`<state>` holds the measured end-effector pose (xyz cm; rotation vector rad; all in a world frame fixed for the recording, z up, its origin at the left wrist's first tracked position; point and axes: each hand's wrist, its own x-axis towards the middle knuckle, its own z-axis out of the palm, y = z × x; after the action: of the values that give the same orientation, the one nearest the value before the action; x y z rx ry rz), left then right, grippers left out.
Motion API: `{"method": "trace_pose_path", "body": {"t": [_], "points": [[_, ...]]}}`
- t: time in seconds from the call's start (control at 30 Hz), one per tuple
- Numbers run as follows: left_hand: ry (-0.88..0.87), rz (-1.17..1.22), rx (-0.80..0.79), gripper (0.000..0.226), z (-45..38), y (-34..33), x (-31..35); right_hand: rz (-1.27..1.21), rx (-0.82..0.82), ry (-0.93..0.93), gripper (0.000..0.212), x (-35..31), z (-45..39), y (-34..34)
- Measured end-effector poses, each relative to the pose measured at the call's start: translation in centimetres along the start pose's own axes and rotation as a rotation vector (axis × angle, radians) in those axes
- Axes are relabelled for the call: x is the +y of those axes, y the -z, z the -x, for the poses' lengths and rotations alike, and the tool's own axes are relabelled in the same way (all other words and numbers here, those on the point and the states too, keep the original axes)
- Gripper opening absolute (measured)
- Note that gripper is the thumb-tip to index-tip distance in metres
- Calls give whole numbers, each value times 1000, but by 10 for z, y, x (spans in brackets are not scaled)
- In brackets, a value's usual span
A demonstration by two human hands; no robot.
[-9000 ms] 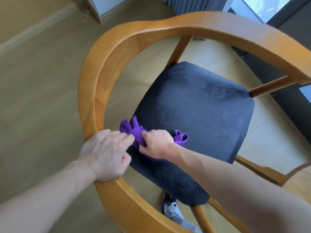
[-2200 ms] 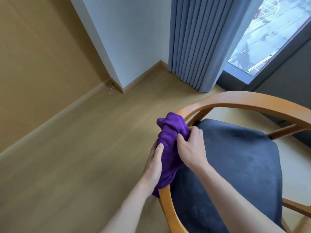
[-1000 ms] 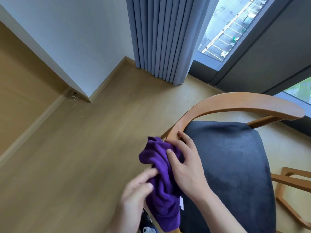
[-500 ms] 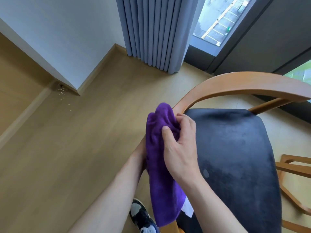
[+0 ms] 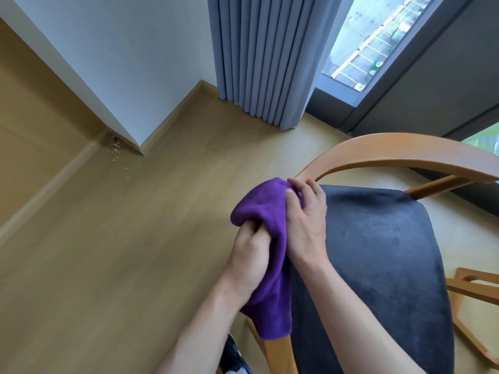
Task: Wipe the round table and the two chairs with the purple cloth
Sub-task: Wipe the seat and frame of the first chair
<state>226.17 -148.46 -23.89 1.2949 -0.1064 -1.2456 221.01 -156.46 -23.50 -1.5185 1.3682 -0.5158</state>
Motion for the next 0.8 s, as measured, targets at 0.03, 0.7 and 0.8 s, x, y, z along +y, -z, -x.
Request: {"method": "trace_pose_path", "body": {"t": [0.03,0.7,0.8], "points": [[-77,-108,60,41,5,1,1,-26,-3,49,34,-3,0,4],[-769,-729,413,62,99,13,207,-490,-428,68,23,-153,-15,52],[-918,-710,404,59,122,-3,236,-465,-453,140,23,-178,-14,52]]}}
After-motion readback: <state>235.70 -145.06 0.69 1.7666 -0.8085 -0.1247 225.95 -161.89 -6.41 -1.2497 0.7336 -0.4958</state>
